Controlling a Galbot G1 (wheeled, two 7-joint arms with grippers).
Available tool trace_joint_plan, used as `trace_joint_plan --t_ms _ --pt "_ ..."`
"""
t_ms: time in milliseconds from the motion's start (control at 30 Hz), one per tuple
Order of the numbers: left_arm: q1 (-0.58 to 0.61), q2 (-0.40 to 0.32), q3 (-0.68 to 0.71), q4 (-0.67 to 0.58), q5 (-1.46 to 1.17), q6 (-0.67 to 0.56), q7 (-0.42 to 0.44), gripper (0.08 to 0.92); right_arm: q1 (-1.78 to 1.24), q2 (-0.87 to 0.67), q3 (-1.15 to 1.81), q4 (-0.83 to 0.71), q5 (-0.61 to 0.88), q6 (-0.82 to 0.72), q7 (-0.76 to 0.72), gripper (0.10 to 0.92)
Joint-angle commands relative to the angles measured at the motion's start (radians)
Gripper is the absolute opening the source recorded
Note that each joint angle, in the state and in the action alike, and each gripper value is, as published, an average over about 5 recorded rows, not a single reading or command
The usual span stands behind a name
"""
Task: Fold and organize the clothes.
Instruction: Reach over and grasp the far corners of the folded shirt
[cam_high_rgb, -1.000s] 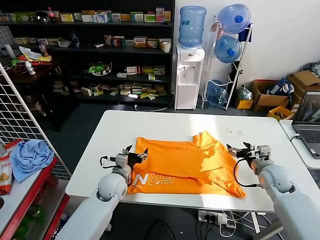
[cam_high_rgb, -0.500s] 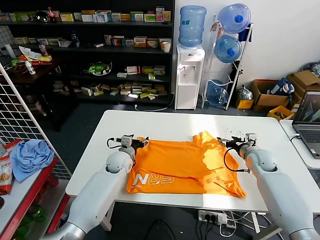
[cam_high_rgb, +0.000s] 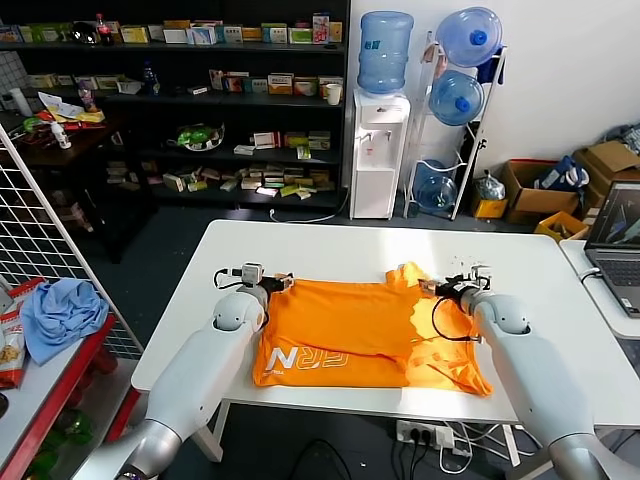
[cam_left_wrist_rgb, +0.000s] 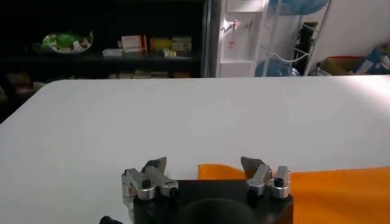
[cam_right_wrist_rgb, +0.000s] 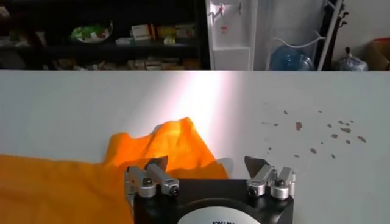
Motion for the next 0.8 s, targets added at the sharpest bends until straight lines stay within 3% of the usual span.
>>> trace_joint_plan --t_ms 33,200,633,800 --pt "-0.007 -0.003 -0.001 0.039 -0.008 0.006 0.02 0.822 0.021 0.023 -0.007 -0.041 -0.021 -0.001 -0.012 0.684" --pt "0.015 0.002 0.0 0.003 -0.01 0.014 0.024 0.75 0.021 0.024 -0.007 -0.033 -0.019 0.002 -0.003 0.536" --pt "0.086 0.025 -0.013 -0.091 -0.041 0.02 0.021 0.377 0.005 0.023 -0.003 0.015 -0.001 0.02 0.049 0.165" --pt "0.113 0.045 -0.017 -0.156 -0.062 0.017 0.011 0.23 -0.017 0.017 -0.004 0.093 0.024 0.042 0.091 0.124"
